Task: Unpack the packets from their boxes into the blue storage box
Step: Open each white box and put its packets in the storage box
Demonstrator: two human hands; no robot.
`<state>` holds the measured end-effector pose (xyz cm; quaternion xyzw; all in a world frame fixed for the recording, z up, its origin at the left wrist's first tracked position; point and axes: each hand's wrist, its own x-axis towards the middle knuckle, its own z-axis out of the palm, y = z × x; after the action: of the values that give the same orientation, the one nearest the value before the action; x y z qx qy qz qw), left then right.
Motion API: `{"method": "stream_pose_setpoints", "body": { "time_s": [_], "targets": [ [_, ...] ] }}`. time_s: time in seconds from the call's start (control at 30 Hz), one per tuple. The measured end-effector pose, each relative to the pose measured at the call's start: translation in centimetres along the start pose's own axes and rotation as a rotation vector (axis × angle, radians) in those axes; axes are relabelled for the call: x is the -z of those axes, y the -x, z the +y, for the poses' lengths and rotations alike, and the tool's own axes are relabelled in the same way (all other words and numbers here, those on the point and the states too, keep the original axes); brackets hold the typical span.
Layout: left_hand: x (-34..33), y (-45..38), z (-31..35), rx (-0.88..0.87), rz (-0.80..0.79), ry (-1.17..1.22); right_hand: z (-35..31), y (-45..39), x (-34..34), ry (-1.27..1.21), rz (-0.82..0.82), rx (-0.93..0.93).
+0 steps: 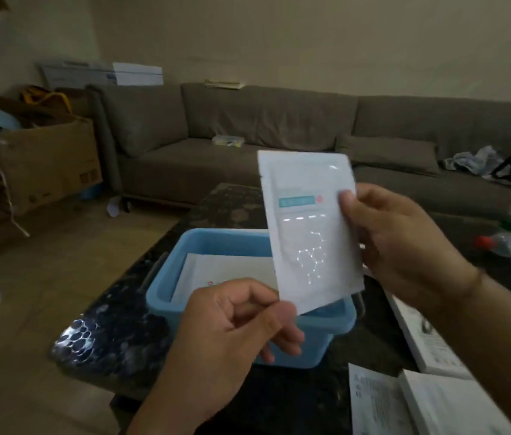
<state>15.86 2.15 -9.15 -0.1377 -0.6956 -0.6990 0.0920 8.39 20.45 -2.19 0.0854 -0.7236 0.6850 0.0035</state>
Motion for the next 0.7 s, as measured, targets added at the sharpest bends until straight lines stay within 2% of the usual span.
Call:
{"method": "stream_pose_setpoints", "body": {
  "time_s": [0.07, 0.13, 0.23, 0.33, 0.4, 0.47, 0.57, 0.7],
  "targets": [
    [1.2, 0.0, 0.0, -0.058, 0.011, -0.089, -0.8, -3.3, -1.3, 0.188, -0.047, 0.057],
    [2.3, -0.1, -0.3, -0.195, 0.204, -0.161, -1.4, -6.1, -2.8, 0.386, -0.128, 0.123],
    [4.1, -0.5, -0.9, -0.295, 0.603, -0.125, -1.1, -8.4, -5.7, 0.697, -0.413, 0.111],
    [5.8, -0.9, -1.7, -0.295, 0.741, -0.19, 0.8, -9.4, -9.0, 0.896, -0.579, 0.128],
    [6.4, -1.1, -2.2, -0.277, 0.711, -0.284, 2.4, -9.7, -10.8, 0.935, -0.609, 0.124],
    [6.7, -1.2, -2.6, -0.267, 0.603, -0.435, 3.7, -9.7, -11.7, 0.934, -0.588, 0.101],
    [7.3, -1.1, -3.0, -0.219, 0.373, -0.663, 4.7, -9.3, -11.9, 1.009, -0.563, 0.199],
    [8.3, -1.0, -3.1, -0.21, 0.045, -0.911, 4.9, -8.4, -11.3, 1.177, -0.671, 0.237]
  ]
}}
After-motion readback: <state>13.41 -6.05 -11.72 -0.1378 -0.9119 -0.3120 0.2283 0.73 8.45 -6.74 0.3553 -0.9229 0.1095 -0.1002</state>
